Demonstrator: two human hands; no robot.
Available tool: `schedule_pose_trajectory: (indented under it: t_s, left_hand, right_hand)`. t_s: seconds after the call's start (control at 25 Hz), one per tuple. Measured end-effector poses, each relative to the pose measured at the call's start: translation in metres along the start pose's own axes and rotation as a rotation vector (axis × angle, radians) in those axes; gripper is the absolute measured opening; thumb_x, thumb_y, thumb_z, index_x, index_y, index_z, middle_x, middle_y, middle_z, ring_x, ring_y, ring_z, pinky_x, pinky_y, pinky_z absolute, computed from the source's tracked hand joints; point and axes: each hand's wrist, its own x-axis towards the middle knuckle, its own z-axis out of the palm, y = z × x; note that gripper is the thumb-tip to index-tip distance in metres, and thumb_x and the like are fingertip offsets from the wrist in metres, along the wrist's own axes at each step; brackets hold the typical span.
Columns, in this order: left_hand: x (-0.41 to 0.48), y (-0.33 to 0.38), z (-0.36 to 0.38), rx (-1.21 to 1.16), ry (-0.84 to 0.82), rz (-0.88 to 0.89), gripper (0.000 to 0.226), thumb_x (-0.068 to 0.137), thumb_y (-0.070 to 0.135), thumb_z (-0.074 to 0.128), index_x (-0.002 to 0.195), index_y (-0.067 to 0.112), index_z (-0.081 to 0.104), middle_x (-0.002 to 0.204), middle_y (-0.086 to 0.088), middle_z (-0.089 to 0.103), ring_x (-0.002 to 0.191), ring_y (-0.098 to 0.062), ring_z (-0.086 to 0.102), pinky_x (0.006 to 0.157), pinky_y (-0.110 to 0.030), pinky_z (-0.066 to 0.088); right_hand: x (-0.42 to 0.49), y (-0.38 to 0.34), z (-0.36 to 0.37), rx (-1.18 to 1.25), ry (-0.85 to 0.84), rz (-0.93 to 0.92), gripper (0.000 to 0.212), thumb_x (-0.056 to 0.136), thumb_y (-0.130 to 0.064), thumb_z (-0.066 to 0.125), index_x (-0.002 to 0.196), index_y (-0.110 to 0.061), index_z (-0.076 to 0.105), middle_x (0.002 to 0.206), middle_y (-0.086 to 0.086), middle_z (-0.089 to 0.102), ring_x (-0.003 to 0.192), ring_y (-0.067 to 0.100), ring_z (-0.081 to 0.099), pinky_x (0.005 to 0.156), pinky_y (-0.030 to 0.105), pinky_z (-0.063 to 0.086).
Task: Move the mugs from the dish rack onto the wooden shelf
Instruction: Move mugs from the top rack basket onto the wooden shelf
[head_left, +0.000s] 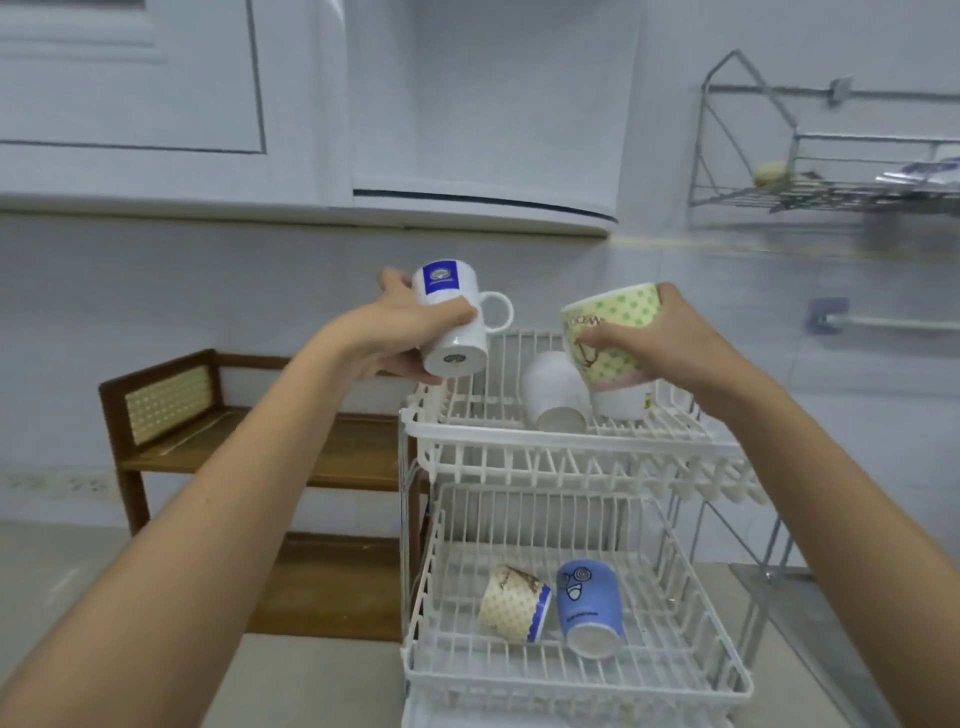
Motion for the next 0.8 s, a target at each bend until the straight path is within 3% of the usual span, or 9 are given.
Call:
schedule_pose_trajectory:
  t_s: [0.08,0.2,0.36,0.52,0.64,0.8]
  left_hand:
    - [-0.009,-0.012,-0.030,-0.080,-0.064,-0.010,0.069,0.077,0.024,0.075,0.120,0.036,0.022,0.107,-0.014,0.060,0.069,-0.024,0.074,0.053,-0.035,0.058]
    - [-0.021,-0.040,-0.078,-0.082,-0.077,-0.039,0.062,0.073,0.018,0.077,0.120,0.025,0.038,0.110,-0.011,0.062,0.081,-0.025,0.074,0.061,-0.039,0.060]
    - [-0.026,-0.072,-0.149,0.005,0.081,-0.050,0.055,0.052,0.030,0.082,0.098,0.028,0.052,0.098,-0.003,0.067,0.086,-0.019,0.069,0.058,-0.030,0.058]
    - [-0.011,-0.111,-0.217,0.163,0.292,-0.045,0.049,0.059,0.029,0.087,0.089,0.033,0.049,0.094,0.003,0.064,0.083,-0.015,0.065,0.056,-0.027,0.053]
    - [0.009,-0.146,-0.246,0.281,0.377,-0.058,0.059,0.059,0.029,0.088,0.103,0.025,0.049,0.098,0.001,0.062,0.084,-0.017,0.062,0.061,-0.031,0.055]
    - [0.038,-0.187,-0.263,0.475,0.443,-0.059,0.078,0.056,0.031,0.089,0.119,0.016,0.046,0.111,-0.006,0.062,0.097,-0.024,0.062,0.082,-0.042,0.056]
  right_hand:
    - [-0.002,-0.015,0.031,0.070,-0.072,-0.046,0.089,0.041,-0.048,0.086,0.114,-0.023,0.042,0.105,0.002,0.060,0.087,0.015,0.067,0.049,0.021,0.054]
    - [-0.003,-0.040,0.086,0.109,-0.164,-0.073,0.088,0.040,-0.048,0.086,0.113,-0.023,0.045,0.104,0.002,0.064,0.086,0.016,0.070,0.052,0.025,0.057]
    - [-0.002,-0.074,0.162,0.114,-0.244,-0.085,0.087,0.038,-0.053,0.084,0.110,-0.027,0.043,0.101,-0.003,0.064,0.084,0.013,0.070,0.055,0.026,0.058]
    - [0.006,-0.096,0.243,0.050,-0.247,-0.068,0.090,0.043,-0.054,0.083,0.116,-0.022,0.040,0.102,-0.004,0.061,0.089,0.014,0.065,0.059,0.027,0.058]
    - [0.020,-0.088,0.302,0.107,-0.221,0.024,0.088,0.050,-0.045,0.087,0.120,-0.016,0.040,0.109,0.001,0.060,0.095,0.019,0.063,0.069,0.031,0.059]
    - [0.036,-0.056,0.371,0.227,-0.162,0.164,0.087,0.047,-0.037,0.089,0.121,-0.010,0.052,0.108,0.006,0.067,0.093,0.019,0.067,0.060,0.024,0.057]
